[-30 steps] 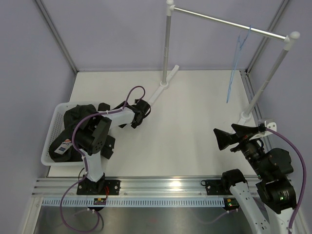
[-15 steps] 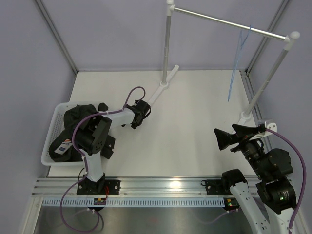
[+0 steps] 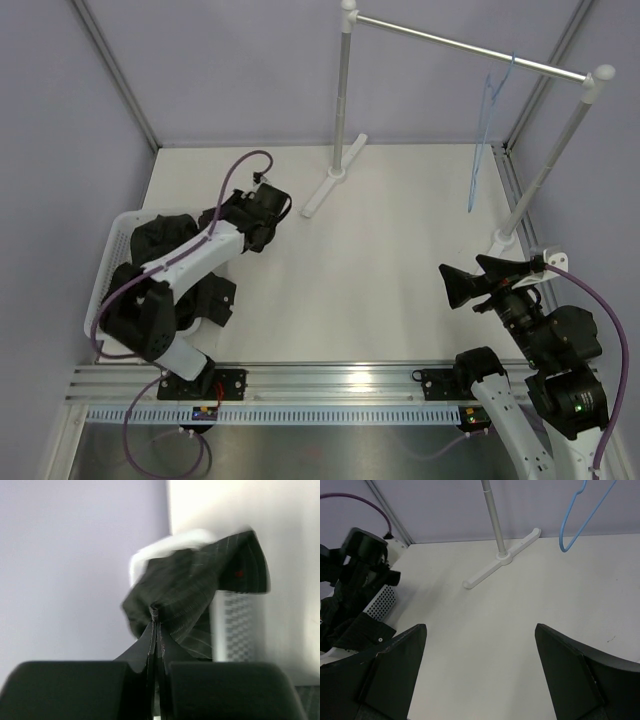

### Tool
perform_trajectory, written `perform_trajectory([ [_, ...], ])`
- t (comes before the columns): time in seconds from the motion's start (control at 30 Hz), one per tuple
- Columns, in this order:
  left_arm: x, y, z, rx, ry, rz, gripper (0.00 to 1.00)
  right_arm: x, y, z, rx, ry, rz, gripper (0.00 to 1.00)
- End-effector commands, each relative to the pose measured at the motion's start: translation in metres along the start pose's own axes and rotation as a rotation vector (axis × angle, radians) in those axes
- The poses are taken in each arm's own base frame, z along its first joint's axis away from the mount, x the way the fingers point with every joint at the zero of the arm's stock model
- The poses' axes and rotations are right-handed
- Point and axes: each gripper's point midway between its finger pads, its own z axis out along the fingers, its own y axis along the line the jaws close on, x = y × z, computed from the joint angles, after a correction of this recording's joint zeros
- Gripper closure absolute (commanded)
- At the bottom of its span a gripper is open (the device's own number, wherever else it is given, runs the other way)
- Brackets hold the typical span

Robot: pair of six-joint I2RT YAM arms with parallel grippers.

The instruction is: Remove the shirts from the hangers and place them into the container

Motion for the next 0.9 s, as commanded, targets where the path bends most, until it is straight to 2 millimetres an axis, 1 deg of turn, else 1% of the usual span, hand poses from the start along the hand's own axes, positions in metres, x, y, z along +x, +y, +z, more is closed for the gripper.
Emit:
perform_trajectory([
  [0.0, 0.01, 0.088, -0.018, -0.16, -0.013, -0.278, 1.0, -0.013, 0.003, -0.002, -0.016, -0.053, -0.022, 0.0],
  [0.03, 0.015, 0.097, -0.018, -0.173, -0.008, -0.314, 1.0, -0.013, 0.004, -0.002, -0.02, -0.054, -0.022, 0.0],
  [0.07, 0.027, 0.108, -0.013, -0.194, 0.024, -0.348, 1.0, -0.013, 0.004, -0.002, -0.02, -0.055, -0.022, 0.01],
  [0.1, 0.035, 0.114, -0.011, -0.206, 0.039, -0.382, 1.0, -0.014, 0.004, -0.002, -0.019, -0.057, -0.021, 0.01],
  [0.13, 0.047, 0.118, -0.009, -0.216, 0.057, -0.4, 1.0, -0.013, 0.004, -0.003, -0.019, -0.056, -0.023, 0.01],
  [0.17, 0.062, 0.124, -0.002, -0.238, 0.101, -0.417, 1.0, -0.013, 0.004, -0.003, -0.02, -0.059, -0.024, 0.01],
  [0.23, 0.079, 0.124, 0.003, -0.241, 0.127, -0.486, 1.0, -0.014, 0.005, -0.004, -0.024, -0.062, -0.023, 0.01],
  [0.27, 0.092, 0.119, 0.009, -0.24, 0.155, -0.542, 1.0, -0.014, 0.005, -0.004, -0.027, -0.061, -0.025, 0.0],
  [0.33, 0.105, 0.104, 0.014, -0.187, 0.197, -0.563, 1.0, -0.014, 0.006, -0.004, -0.031, -0.06, -0.025, 0.0],
  [0.37, 0.114, 0.097, 0.02, -0.182, 0.234, -0.626, 1.0, -0.015, 0.007, -0.005, -0.034, -0.061, -0.025, 0.01],
  [0.43, 0.125, 0.077, 0.026, -0.118, 0.287, -0.625, 1.0, -0.014, 0.007, -0.005, -0.039, -0.059, -0.024, 0.0],
  [0.47, 0.133, 0.06, 0.031, -0.068, 0.332, -0.636, 0.99, -0.015, 0.007, -0.006, -0.039, -0.064, -0.026, 0.0],
  [0.53, 0.14, 0.041, 0.036, -0.022, 0.38, -0.632, 0.96, -0.015, 0.008, -0.007, -0.041, -0.067, -0.027, 0.01],
  [0.57, 0.146, 0.028, 0.041, -0.001, 0.421, -0.622, 0.95, -0.015, 0.007, -0.008, -0.04, -0.067, -0.028, 0.0],
  [0.6, 0.152, 0.011, 0.042, 0.053, 0.455, -0.607, 0.94, -0.015, 0.008, -0.008, -0.042, -0.066, -0.026, 0.01],
  [0.63, 0.157, 0.002, 0.045, 0.079, 0.489, -0.606, 0.92, -0.015, 0.008, -0.007, -0.044, -0.068, -0.028, 0.01],
  [0.67, 0.163, -0.014, 0.045, 0.128, 0.544, -0.561, 0.92, -0.014, 0.008, -0.008, -0.047, -0.065, -0.028, 0.01],
  [0.77, 0.163, -0.016, 0.047, 0.124, 0.581, -0.556, 0.88, -0.015, 0.008, -0.009, -0.047, -0.07, -0.029, 0.01],
  [0.8, 0.162, -0.013, 0.046, 0.118, 0.575, -0.567, 0.84, -0.014, 0.008, -0.009, -0.047, -0.07, -0.029, 0.01],
  [0.83, 0.161, -0.01, 0.045, 0.112, 0.565, -0.586, 0.67, -0.015, 0.008, -0.011, -0.046, -0.075, -0.03, 0.0],
  [0.87, 0.158, -0.005, 0.045, 0.105, 0.549, -0.606, 0.58, -0.015, 0.007, -0.011, -0.042, -0.078, -0.031, 0.0],
])
